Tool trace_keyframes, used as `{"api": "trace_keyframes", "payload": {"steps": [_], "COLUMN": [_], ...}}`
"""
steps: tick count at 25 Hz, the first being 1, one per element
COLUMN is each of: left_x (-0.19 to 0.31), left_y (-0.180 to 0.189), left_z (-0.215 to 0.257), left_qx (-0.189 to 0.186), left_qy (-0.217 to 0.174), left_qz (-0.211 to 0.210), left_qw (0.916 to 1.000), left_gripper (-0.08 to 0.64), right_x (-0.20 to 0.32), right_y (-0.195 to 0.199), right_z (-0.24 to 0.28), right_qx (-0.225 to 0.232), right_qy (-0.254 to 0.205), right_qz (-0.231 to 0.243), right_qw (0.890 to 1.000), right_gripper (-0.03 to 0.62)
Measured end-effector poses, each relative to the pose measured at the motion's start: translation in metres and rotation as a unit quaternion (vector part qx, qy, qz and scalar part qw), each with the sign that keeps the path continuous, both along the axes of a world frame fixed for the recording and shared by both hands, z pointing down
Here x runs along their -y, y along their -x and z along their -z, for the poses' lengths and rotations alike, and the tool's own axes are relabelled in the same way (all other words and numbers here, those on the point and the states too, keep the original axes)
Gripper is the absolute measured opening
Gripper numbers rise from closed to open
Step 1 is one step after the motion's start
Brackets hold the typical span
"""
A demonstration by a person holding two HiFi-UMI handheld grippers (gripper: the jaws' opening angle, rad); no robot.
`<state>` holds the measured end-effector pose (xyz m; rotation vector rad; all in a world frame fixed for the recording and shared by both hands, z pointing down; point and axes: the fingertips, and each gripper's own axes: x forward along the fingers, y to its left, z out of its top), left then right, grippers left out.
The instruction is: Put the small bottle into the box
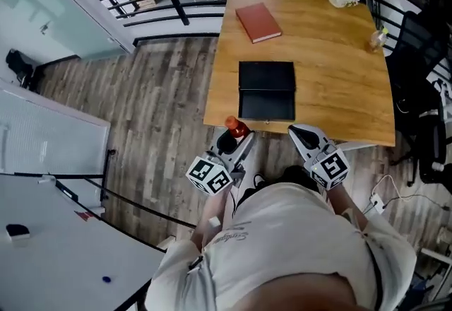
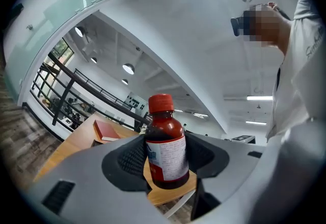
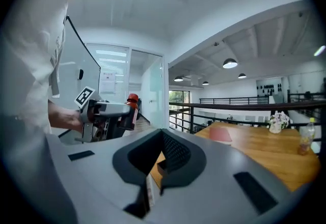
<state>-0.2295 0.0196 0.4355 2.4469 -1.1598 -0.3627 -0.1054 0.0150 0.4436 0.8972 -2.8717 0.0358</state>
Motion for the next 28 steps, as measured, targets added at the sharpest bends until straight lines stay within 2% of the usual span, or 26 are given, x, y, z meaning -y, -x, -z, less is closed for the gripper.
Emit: {"api": "trace_keyframes", "payload": {"steps": [2, 8, 14, 16, 21, 25, 28], "left_x": [0.008, 0.042, 0.072, 0.079, 0.111, 0.14, 0.158], "left_y": [-0.008, -0.035, -0.027, -0.023, -0.032, -0.055, -0.068], "left_z": [-0.005, -0.018, -0.018, -0.018, -0.022, -0.018, -0.014], "left_qx": [-0.009, -0.021, -0.006, -0.008, 0.033, 0.055, 0.068], "left_qy": [0.003, 0.026, 0.048, 0.057, 0.072, 0.069, 0.066], "left_qz": [-0.018, -0.057, -0.045, -0.039, -0.047, -0.063, -0.064], "left_qw": [0.9998, 0.9978, 0.9978, 0.9976, 0.9958, 0.9941, 0.9935], "left_gripper": [0.236, 0.236, 0.236, 0.236, 0.236, 0.236, 0.235], "right_x": [0.0, 0.022, 0.067, 0.085, 0.135, 0.163, 0.186], "right_y": [-0.008, -0.025, -0.01, -0.003, 0.0, -0.02, -0.038], "right_z": [-0.005, -0.008, -0.023, -0.018, -0.004, -0.017, -0.022], "right_qx": [-0.022, 0.006, 0.028, 0.041, 0.067, 0.025, 0.022], "right_qy": [-0.001, 0.025, 0.055, 0.05, 0.015, -0.006, -0.001], "right_qz": [-0.015, -0.05, -0.033, -0.024, -0.013, -0.019, -0.023], "right_qw": [1.0, 0.998, 0.998, 0.998, 0.998, 0.999, 0.999], "right_gripper": [-0.005, -0.005, -0.005, -0.005, -0.005, -0.005, -0.005]}}
